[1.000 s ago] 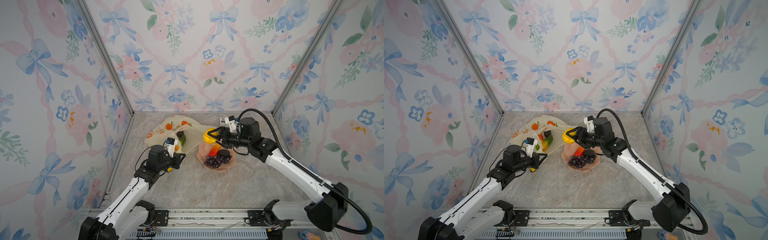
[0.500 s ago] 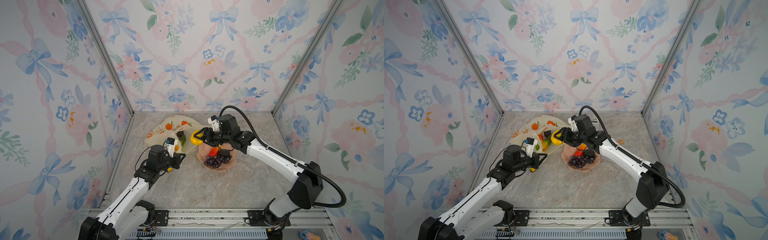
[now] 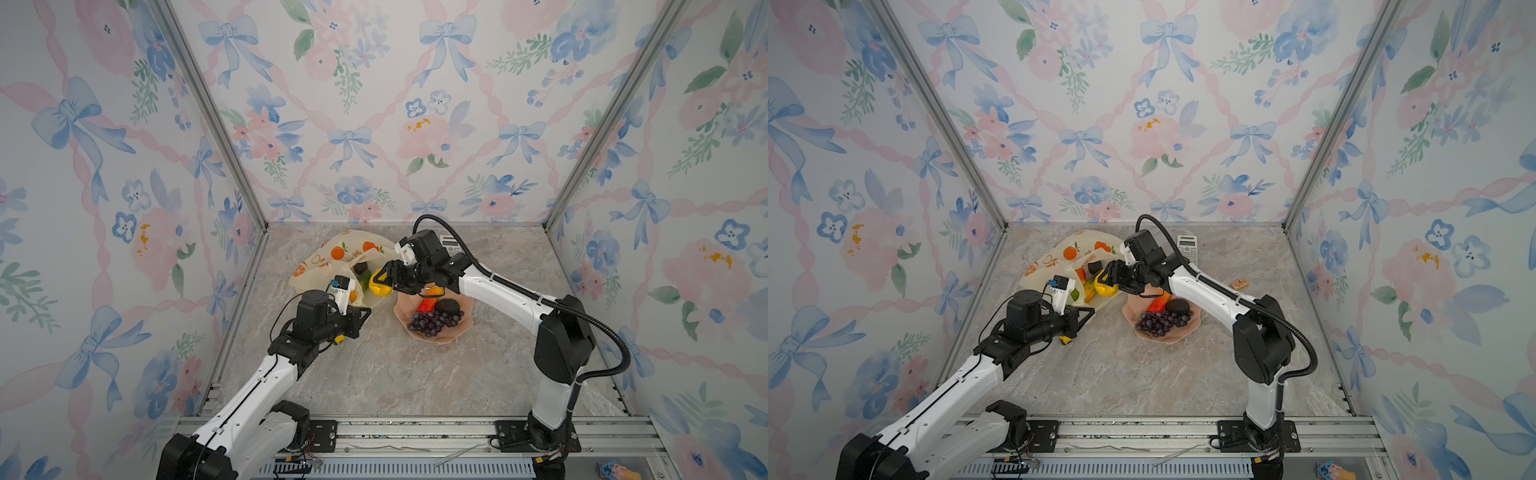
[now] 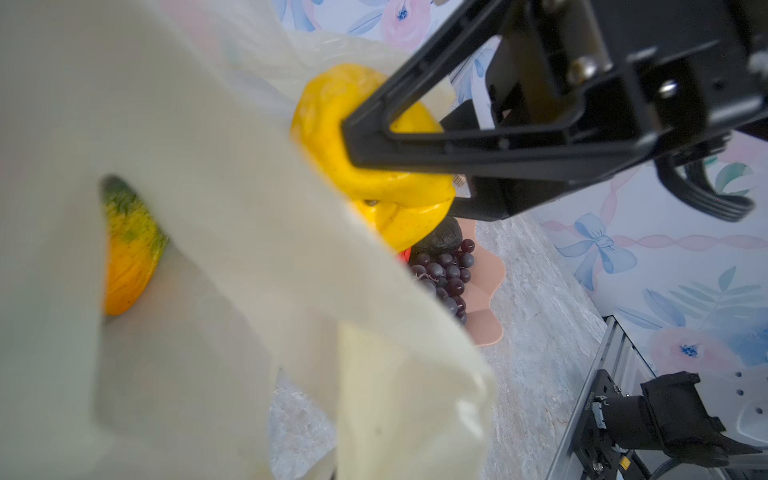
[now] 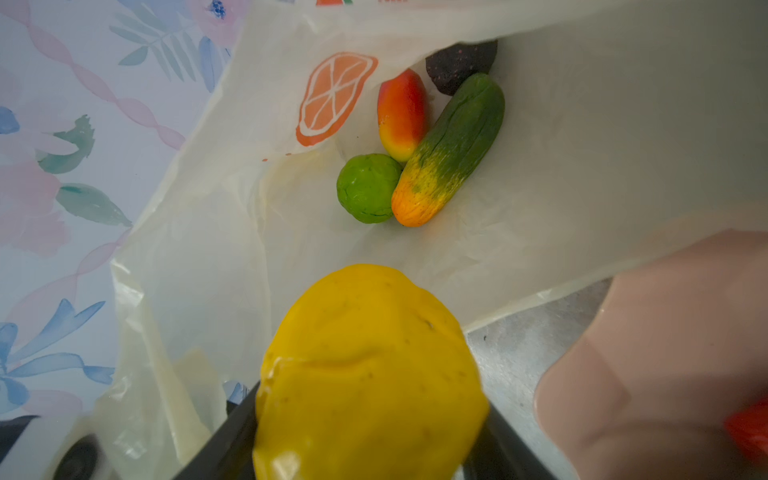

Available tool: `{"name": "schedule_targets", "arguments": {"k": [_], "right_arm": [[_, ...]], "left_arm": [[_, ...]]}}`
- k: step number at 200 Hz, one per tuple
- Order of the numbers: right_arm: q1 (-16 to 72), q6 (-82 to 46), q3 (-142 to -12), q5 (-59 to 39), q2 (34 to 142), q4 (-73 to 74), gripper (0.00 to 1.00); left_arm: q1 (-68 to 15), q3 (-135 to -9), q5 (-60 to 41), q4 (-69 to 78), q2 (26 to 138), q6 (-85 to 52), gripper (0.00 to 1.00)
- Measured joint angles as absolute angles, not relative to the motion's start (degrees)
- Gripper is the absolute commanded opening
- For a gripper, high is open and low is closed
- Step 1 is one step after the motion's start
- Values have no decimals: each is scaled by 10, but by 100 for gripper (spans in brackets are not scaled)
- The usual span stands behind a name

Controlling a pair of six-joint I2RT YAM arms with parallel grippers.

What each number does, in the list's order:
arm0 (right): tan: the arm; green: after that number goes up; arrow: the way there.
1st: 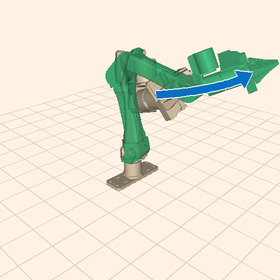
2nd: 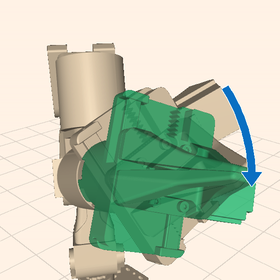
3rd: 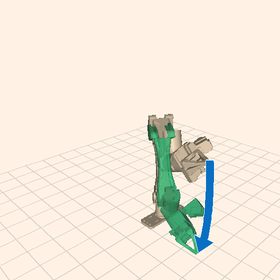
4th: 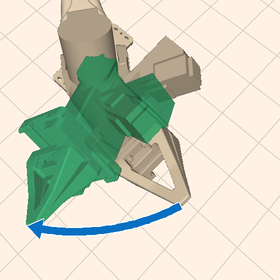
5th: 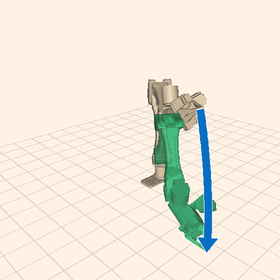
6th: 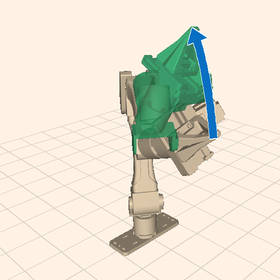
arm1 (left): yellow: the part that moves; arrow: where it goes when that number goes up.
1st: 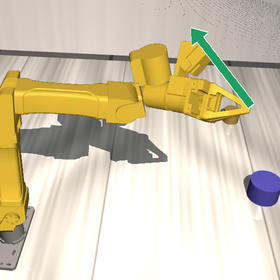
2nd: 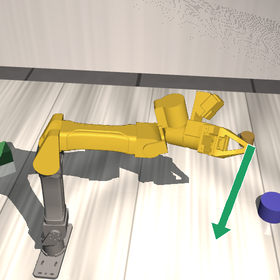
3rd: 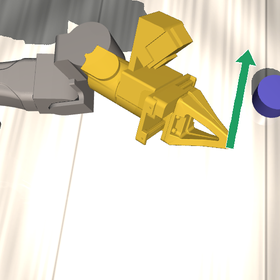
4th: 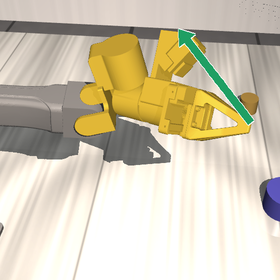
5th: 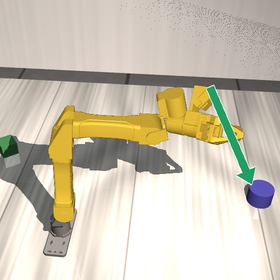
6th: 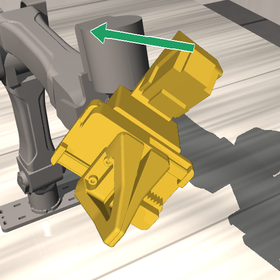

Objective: Place the fruits into the plastic bag
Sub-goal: 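Carry the yellow fruit with the right gripper into the bag mouth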

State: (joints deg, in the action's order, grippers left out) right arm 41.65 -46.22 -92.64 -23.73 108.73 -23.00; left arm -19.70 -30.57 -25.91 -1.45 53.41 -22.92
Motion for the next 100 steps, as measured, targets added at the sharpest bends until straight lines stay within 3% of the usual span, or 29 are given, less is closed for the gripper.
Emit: {"name": "schedule_targets", "arguments": {"k": [100], "right_arm": [[417, -441, -1096, -234, 1253, -267, 65]], "left_arm": [[-197, -306, -259, -15, 535, -229, 0]]}}
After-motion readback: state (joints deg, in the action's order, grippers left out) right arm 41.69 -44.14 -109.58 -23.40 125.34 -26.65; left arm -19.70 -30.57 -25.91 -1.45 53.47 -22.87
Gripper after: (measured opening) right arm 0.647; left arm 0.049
